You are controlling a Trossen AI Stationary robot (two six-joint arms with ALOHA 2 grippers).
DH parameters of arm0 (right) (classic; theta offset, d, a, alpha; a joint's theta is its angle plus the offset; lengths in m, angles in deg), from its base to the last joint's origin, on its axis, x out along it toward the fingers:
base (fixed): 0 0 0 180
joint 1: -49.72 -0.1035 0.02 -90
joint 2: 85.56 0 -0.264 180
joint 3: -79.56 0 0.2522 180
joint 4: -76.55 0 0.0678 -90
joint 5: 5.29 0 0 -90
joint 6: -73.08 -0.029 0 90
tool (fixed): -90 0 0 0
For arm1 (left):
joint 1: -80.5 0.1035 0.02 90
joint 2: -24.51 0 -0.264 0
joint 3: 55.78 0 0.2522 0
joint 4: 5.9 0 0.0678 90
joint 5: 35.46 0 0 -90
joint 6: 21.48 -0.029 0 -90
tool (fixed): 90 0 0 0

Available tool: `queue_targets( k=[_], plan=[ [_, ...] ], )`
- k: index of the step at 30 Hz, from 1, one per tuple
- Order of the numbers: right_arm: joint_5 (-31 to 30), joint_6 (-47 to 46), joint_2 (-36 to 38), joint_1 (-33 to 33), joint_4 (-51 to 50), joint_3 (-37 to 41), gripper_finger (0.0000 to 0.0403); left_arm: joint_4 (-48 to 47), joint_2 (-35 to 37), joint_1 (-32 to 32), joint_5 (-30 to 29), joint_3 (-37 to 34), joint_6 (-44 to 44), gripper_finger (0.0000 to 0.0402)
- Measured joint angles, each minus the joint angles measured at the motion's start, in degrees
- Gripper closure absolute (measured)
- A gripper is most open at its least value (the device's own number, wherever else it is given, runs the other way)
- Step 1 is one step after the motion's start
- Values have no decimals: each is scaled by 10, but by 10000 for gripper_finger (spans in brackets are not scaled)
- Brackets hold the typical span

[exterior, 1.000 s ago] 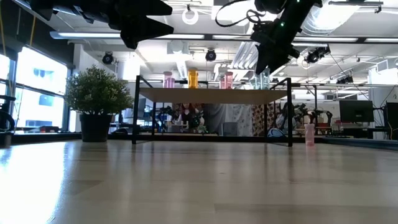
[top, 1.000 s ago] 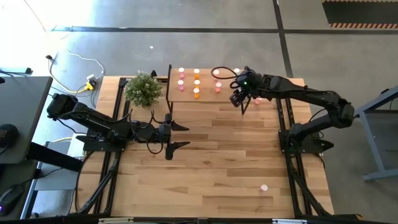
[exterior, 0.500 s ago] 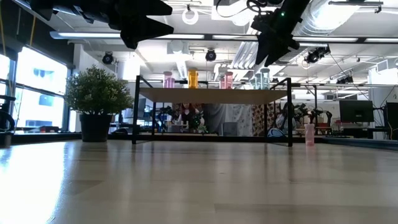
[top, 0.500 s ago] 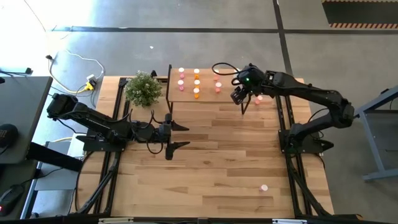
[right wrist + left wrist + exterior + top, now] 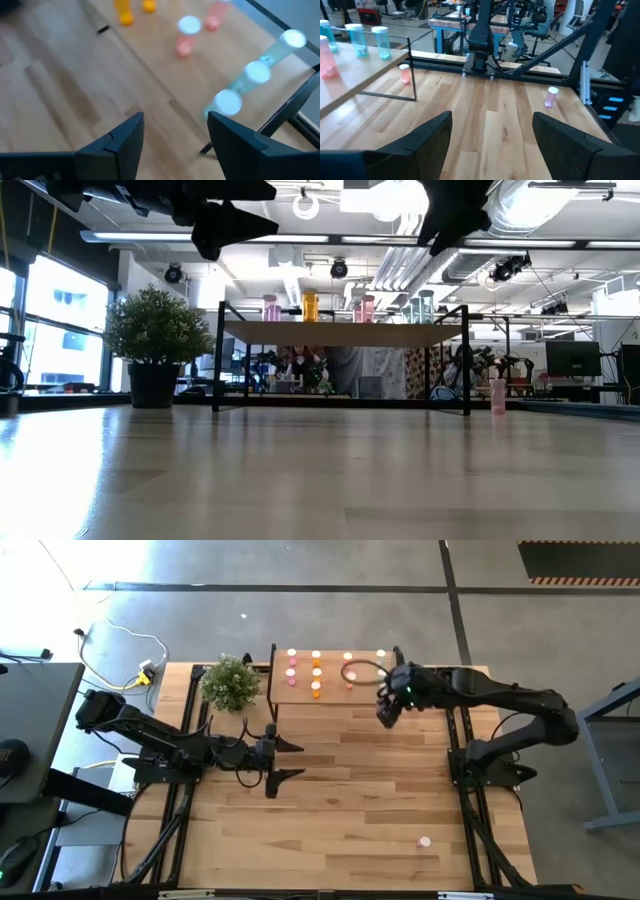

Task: Pick and place medicine bottles onto shelf by color
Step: Put the violet pill bottle aligned with the other violet pill bottles on the shelf

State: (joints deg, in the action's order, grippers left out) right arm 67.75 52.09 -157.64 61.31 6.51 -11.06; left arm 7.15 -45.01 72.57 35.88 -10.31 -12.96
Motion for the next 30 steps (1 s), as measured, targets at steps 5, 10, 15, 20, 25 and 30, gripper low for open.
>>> queue_targets(
  k=[5,10,15,20,25,30],
  plan=[
    [-75,-59,15,-95,-34,6,192,0,0,-28,0,0,-4,135],
    [-119,-153,21,-190,-63,45,192,0,0,-53,0,0,-6,135],
    [-140,-260,21,-273,-69,84,192,-1,0,-67,-5,0,2,135],
    [-145,-385,21,-353,-78,120,192,-22,0,-74,-21,0,7,135],
    [-139,-512,21,-447,-73,146,192,-44,0,-78,-24,0,24,135],
    [-138,-608,21,-546,-35,179,192,-52,0,-80,-25,0,24,135]
  ],
)
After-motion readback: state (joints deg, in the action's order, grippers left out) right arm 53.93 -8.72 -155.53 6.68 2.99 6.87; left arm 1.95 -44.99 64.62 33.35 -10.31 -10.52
